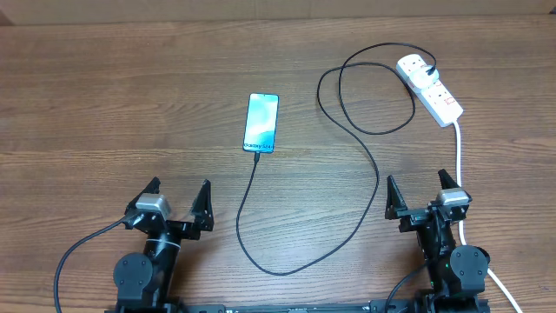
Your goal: Plug charger to phone and switch on socket
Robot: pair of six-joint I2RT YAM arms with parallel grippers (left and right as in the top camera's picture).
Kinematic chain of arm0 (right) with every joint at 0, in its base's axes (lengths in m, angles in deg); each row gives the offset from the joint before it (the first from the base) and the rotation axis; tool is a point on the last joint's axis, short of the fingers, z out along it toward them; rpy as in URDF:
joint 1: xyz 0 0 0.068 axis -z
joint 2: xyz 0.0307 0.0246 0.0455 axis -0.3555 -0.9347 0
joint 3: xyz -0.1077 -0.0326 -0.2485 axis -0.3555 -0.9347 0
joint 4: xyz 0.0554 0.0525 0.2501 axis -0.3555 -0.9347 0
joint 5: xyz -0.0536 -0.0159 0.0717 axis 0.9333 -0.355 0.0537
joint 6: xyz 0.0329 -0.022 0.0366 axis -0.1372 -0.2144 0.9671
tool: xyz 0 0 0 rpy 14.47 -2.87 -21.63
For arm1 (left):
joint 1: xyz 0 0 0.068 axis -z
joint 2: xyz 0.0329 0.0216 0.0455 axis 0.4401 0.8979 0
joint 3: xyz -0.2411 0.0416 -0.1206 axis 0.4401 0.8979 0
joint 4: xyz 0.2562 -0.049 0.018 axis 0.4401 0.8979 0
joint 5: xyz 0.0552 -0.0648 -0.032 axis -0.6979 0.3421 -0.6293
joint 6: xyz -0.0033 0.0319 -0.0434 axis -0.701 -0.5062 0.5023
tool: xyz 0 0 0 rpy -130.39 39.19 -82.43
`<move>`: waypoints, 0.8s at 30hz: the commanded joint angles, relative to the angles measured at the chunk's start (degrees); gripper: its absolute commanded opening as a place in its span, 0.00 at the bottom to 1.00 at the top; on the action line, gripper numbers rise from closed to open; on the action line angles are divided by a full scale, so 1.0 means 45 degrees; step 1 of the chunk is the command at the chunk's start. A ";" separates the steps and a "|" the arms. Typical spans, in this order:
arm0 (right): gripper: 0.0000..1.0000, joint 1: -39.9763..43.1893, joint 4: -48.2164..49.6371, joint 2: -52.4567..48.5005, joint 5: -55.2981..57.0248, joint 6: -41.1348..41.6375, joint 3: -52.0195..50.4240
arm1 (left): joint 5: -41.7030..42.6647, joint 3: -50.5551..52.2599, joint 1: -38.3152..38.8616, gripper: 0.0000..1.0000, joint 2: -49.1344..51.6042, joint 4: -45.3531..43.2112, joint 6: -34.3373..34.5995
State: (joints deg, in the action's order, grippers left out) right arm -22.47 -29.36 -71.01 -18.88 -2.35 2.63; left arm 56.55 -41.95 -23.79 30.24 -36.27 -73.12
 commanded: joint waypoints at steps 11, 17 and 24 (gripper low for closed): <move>1.00 -0.0107 0.0078 0.0126 0.0078 -0.0019 -0.0121 | 0.0058 0.1069 -0.0617 1.00 -0.0646 -0.0758 -0.1666; 1.00 -0.0107 0.0078 0.0126 0.0078 -0.0019 -0.0121 | 0.0010 0.1069 -0.0680 1.00 -0.0641 -0.0262 -0.1904; 1.00 -0.0107 0.0078 0.0126 0.0078 -0.0019 -0.0121 | -0.0325 0.1069 -0.0719 1.00 -0.0646 -0.0209 -0.2093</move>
State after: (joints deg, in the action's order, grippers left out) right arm -22.47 -29.36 -71.01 -18.88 -2.39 2.63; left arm 56.24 -37.51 -26.61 28.05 -37.43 -80.60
